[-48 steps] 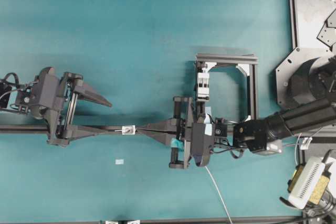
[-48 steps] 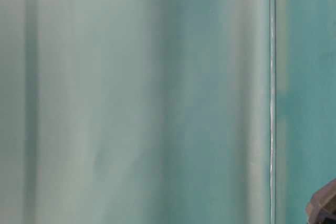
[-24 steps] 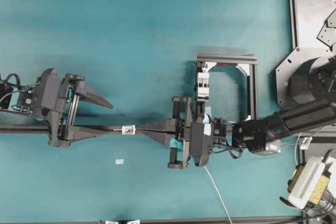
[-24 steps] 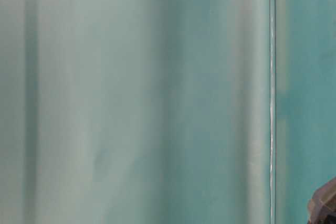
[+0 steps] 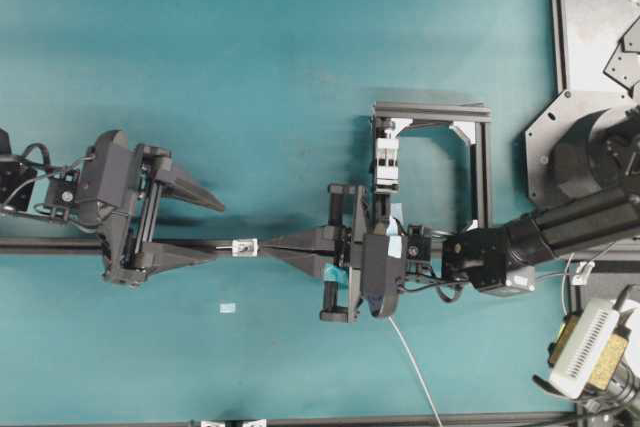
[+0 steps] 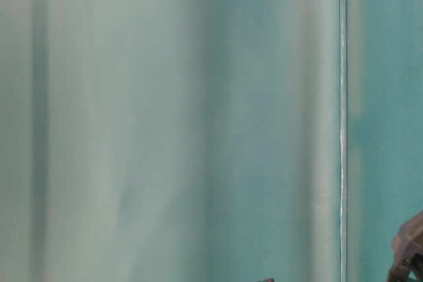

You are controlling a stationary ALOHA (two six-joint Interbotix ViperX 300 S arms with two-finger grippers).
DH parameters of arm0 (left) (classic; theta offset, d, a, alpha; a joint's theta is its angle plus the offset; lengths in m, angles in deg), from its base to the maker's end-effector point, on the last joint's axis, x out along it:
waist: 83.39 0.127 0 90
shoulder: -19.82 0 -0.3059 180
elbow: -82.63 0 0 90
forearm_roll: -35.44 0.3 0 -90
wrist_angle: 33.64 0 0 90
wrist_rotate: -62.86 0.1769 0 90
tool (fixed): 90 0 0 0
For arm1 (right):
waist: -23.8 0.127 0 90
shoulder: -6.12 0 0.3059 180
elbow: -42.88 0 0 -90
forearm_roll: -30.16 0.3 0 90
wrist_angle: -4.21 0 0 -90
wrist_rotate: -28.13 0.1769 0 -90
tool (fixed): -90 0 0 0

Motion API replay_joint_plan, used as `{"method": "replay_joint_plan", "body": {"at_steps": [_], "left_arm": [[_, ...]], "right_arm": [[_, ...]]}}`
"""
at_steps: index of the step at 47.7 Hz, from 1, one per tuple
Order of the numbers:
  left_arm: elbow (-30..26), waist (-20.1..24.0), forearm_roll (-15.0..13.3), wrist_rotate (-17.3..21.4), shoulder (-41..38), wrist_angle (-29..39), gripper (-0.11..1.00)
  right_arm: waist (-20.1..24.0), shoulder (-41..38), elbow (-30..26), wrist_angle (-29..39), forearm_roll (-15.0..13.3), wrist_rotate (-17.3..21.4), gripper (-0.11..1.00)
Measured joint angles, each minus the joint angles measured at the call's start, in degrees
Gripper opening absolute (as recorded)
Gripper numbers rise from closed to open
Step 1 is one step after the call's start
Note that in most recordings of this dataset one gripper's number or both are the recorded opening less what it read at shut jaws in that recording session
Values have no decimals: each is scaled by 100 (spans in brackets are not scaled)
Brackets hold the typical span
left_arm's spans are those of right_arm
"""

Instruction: Insert the wire into the hole on the right side and pull it with the left arm.

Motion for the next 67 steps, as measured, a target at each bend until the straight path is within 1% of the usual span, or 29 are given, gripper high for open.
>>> {"method": "replay_joint_plan", "body": {"at_steps": [12, 16, 18, 20, 29, 30, 34, 37, 41, 67], "left_arm": [[-18, 0, -9, -35, 35, 97, 84], [-35, 0, -9, -88, 35, 149, 79], [-53, 18, 0, -141, 35, 193, 74], [-70, 18, 0, -176, 35, 237, 66], [-141, 0, 0, -308, 62, 378, 15], [-149, 0, 0, -316, 70, 396, 11], [-167, 0, 0, -316, 132, 475, -1], [-167, 0, 0, -316, 167, 571, -7], [-167, -9, 0, -316, 202, 659, -10], [-176, -26, 0, -316, 220, 747, -10]], "right_arm": [[0, 0, 0, 9, 0, 0, 1], [0, 0, 0, 9, 0, 0, 1], [0, 0, 0, 9, 0, 0, 1], [0, 0, 0, 0, 0, 0, 1], [0, 0, 0, 9, 0, 0, 1], [0, 0, 9, 9, 0, 0, 1], [0, 0, 9, 9, 0, 0, 1], [0, 0, 9, 9, 0, 0, 1], [0, 0, 9, 9, -9, 0, 1], [-9, 0, -9, 141, -9, 0, 1]]}}
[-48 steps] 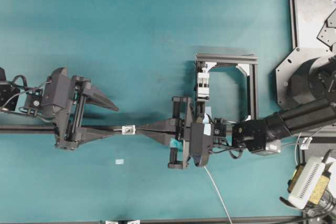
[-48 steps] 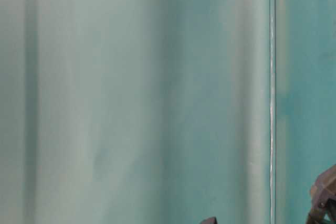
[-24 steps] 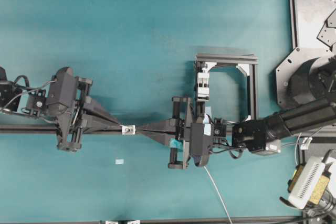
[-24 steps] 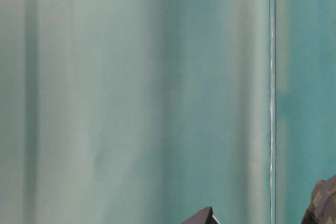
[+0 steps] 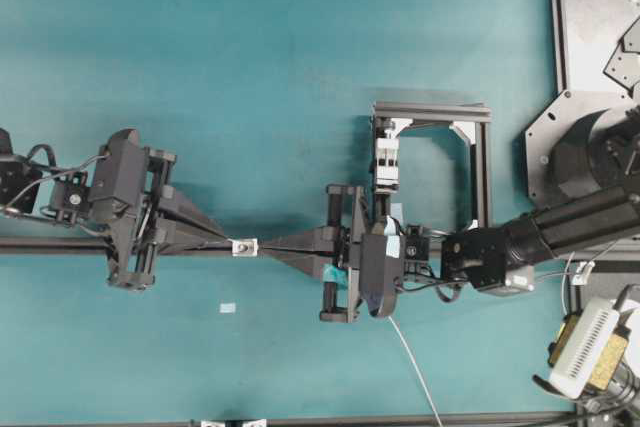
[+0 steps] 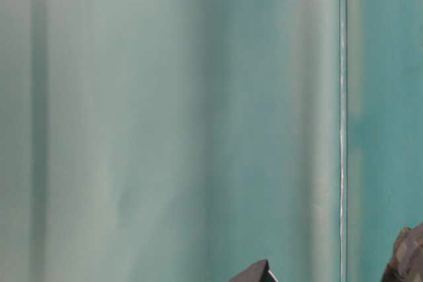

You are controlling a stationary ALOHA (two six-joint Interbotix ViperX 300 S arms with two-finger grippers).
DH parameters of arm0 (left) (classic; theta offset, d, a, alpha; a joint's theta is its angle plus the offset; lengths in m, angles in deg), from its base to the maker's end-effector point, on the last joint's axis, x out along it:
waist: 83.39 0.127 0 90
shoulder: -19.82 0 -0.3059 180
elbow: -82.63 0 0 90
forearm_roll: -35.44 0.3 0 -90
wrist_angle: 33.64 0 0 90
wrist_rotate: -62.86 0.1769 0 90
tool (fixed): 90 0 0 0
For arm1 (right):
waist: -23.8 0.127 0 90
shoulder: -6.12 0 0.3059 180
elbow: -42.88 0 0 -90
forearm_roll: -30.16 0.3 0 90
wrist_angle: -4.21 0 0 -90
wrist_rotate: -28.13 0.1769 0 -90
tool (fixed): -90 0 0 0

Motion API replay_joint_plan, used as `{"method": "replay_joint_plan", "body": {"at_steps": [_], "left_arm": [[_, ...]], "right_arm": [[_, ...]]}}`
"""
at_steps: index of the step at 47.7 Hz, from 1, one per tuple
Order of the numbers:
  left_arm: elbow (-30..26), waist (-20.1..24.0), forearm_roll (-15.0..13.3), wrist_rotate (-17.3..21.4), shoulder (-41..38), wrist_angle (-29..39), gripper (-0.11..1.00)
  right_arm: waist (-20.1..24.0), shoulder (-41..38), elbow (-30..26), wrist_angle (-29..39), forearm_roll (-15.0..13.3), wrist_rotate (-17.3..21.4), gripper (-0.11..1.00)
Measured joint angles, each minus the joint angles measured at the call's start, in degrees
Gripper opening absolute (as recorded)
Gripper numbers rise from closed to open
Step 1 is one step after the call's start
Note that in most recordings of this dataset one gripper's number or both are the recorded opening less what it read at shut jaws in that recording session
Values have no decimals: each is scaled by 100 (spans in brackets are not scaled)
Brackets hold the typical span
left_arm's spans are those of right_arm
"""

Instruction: Insert the wire into the hole on the right side and pull it with the left arm.

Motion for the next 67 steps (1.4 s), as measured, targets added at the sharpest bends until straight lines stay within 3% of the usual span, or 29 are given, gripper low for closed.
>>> {"method": "replay_joint_plan", "body": {"at_steps": [8, 10, 16, 23, 25, 39, 67], "left_arm": [[9, -9, 0, 0, 0, 0, -10], [9, -9, 0, 0, 0, 0, -10], [0, -9, 0, 0, 0, 0, -10], [9, -35, -9, 0, 26, 9, -10], [9, -53, -9, 9, 53, 18, -10], [246, -114, 0, 26, 422, 404, -10], [1749, -185, 0, 26, 2057, 606, -10]], "right_arm": [[0, 0, -9, 18, 0, 0, 1], [0, 9, -9, 18, 0, 9, 6], [-9, 62, 0, 62, 9, 0, 34], [-26, 176, 18, 167, 18, 9, 78], [-26, 220, 18, 211, 9, 9, 84], [-26, 334, 62, 545, -9, 0, 83], [-26, 352, 70, 589, -9, 0, 83]]}}
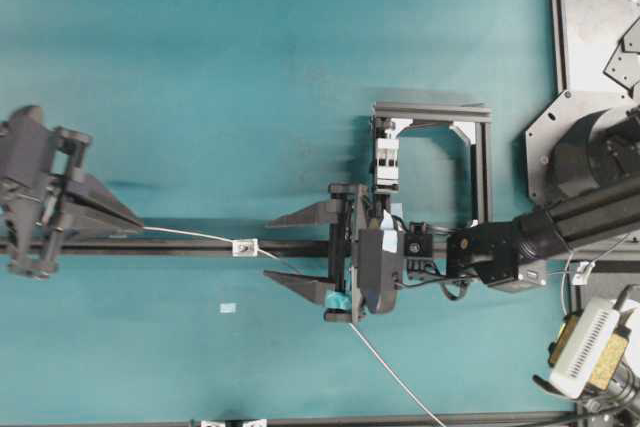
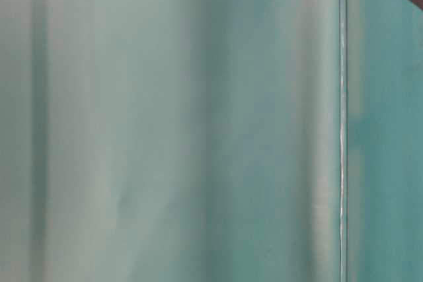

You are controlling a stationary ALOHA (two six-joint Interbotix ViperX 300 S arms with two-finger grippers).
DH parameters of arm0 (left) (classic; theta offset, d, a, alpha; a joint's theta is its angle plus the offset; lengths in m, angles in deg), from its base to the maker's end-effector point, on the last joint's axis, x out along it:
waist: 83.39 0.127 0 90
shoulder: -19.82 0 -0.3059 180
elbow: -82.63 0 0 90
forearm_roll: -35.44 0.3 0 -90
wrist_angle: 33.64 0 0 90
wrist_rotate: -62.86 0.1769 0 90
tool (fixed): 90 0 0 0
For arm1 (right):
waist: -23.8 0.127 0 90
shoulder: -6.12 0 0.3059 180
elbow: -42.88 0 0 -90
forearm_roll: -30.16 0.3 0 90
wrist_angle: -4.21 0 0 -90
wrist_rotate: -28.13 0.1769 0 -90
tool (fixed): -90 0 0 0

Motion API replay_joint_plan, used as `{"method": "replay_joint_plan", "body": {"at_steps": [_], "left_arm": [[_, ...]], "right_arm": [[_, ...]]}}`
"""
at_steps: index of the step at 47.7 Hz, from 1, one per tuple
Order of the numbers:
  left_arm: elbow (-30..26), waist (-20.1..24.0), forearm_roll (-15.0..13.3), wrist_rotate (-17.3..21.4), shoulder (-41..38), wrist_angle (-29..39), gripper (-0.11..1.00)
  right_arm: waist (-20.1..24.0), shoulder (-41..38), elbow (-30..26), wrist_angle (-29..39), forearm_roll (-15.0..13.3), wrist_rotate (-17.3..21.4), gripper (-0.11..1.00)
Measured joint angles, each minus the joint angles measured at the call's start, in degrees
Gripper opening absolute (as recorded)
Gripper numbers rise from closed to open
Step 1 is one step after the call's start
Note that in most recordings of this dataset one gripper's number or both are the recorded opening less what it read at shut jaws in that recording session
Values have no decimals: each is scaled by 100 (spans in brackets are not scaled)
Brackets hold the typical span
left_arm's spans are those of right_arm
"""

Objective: Insert the wire into the hole on the right side and pull it with the left arm.
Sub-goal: 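Pull the wire leftward through the bracket with the left gripper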

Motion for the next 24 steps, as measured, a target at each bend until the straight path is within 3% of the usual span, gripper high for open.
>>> {"method": "replay_joint_plan", "body": {"at_steps": [24], "left_arm": [[756, -26, 0, 35, 888, 211, -10]], "right_arm": [[-9, 0, 18, 0, 0, 0, 83]]}}
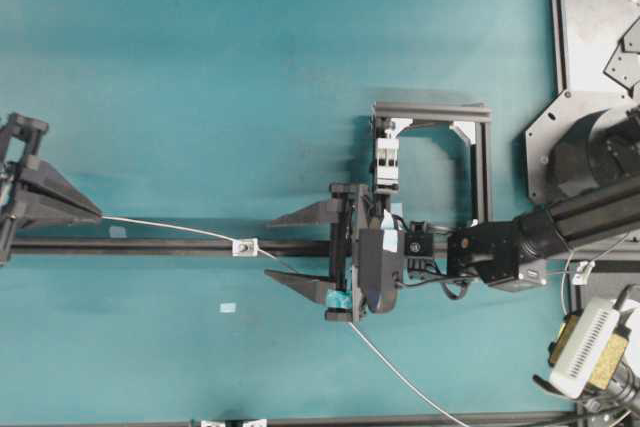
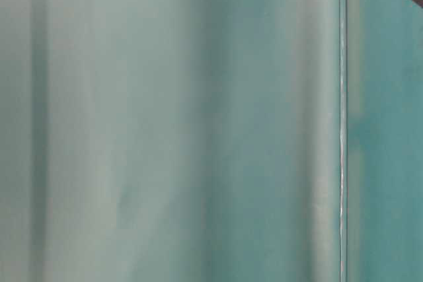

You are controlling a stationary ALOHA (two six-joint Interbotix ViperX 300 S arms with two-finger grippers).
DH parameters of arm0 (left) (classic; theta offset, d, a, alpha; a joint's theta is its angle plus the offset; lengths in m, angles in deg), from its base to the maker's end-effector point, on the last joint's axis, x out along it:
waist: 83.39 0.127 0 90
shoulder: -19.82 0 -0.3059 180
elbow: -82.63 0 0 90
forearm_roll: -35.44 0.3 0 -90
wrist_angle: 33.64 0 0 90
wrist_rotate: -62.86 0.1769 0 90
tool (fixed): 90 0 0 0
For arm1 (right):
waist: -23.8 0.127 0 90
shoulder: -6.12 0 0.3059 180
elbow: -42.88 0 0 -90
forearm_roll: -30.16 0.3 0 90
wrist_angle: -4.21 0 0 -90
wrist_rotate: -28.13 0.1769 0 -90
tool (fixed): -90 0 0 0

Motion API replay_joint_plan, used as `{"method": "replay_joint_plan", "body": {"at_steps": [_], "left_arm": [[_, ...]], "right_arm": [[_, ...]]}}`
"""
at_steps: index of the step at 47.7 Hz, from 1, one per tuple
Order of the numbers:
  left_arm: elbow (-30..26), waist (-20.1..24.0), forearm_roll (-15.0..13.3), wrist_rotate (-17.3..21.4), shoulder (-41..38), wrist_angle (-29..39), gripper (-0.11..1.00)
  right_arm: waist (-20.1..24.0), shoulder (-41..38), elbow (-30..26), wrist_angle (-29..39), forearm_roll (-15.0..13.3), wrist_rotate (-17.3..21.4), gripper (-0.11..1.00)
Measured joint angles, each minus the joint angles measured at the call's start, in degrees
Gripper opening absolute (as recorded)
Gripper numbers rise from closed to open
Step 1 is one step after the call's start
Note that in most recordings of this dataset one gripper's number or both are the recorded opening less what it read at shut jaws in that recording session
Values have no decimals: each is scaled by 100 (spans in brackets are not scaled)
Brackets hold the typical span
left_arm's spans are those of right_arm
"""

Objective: Insert the wire into the hole on the right side and pull it with the left arm.
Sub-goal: 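Pull the wire leftward through the bracket with the left gripper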

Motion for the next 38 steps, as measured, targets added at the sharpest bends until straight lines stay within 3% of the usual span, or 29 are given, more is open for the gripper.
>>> {"method": "replay_joint_plan", "body": {"at_steps": [28, 33, 38], "left_arm": [[44, 0, 18, -18, 132, 369, -10], [44, -9, 9, -53, 132, 378, -4], [44, -9, 18, -62, 132, 378, 11]], "right_arm": [[0, 0, 0, 0, 0, 0, 83], [0, 0, 0, 0, -9, 0, 83], [0, 9, 0, 0, 0, 0, 83]]}}
